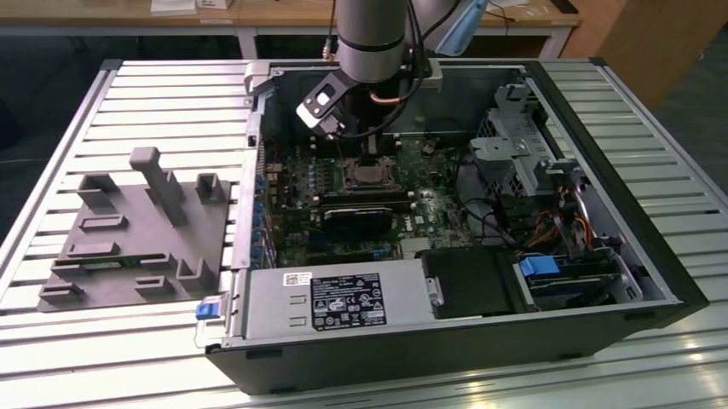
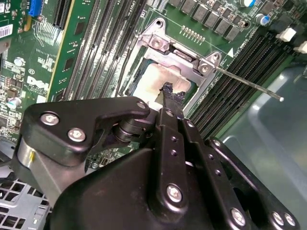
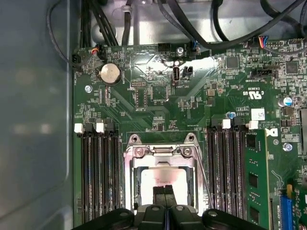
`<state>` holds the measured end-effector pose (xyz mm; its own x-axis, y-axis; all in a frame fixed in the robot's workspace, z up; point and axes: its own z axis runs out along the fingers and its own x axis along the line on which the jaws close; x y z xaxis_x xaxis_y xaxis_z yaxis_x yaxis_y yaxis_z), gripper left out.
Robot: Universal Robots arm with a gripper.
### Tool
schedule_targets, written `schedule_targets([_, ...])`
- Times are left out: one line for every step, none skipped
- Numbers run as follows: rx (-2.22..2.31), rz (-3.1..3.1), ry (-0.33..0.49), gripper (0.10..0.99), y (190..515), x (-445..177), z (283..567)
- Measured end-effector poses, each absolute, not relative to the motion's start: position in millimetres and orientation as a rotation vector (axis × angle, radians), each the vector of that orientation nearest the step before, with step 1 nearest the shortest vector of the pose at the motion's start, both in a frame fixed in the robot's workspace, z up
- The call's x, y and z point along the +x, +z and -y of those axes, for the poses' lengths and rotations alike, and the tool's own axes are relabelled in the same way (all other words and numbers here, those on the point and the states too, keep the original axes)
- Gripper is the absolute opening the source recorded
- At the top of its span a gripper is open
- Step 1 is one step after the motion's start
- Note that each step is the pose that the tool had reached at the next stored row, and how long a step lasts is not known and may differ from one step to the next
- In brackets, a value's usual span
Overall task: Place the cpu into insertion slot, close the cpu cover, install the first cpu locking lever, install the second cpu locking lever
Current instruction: 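Close the cpu cover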
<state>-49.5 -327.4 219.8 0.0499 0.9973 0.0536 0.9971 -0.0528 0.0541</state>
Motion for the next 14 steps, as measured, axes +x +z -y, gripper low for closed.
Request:
schedule_targets([2.275,-2.16,0.12,0.106,219.8,-49.6,327.4])
schedule_targets([2.275,-2.16,0.12,0.106,219.8,-49.6,327.3])
schedule_targets([2.273,-2.162,0.12,0.106,219.8,-49.6,327.3])
schedule_targets([2.264,-2.172,0.12,0.106,219.7,-49.7,327.3])
schedule_targets([2.249,-2.189,0.12,0.106,219.7,-49.6,327.3])
schedule_targets([2.228,-2.211,0.12,0.106,219.6,-49.6,327.3])
schedule_targets([2.209,-2.231,0.12,0.106,219.6,-49.6,327.3])
schedule_targets([2.189,-2.251,0.12,0.106,219.5,-49.6,327.3])
schedule_targets([2.169,-2.271,0.12,0.106,219.4,-49.6,327.3])
schedule_targets([2.148,-2.293,0.12,0.106,219.4,-49.6,327.3])
schedule_targets([2.127,-2.313,0.12,0.106,219.3,-49.6,327.3])
schedule_targets([2.106,-2.332,0.12,0.106,219.3,-49.6,327.3])
schedule_targets([2.086,-2.352,0.12,0.106,219.2,-49.6,327.3])
schedule_targets([2.065,-2.371,0.119,0.106,219.1,-49.6,327.3])
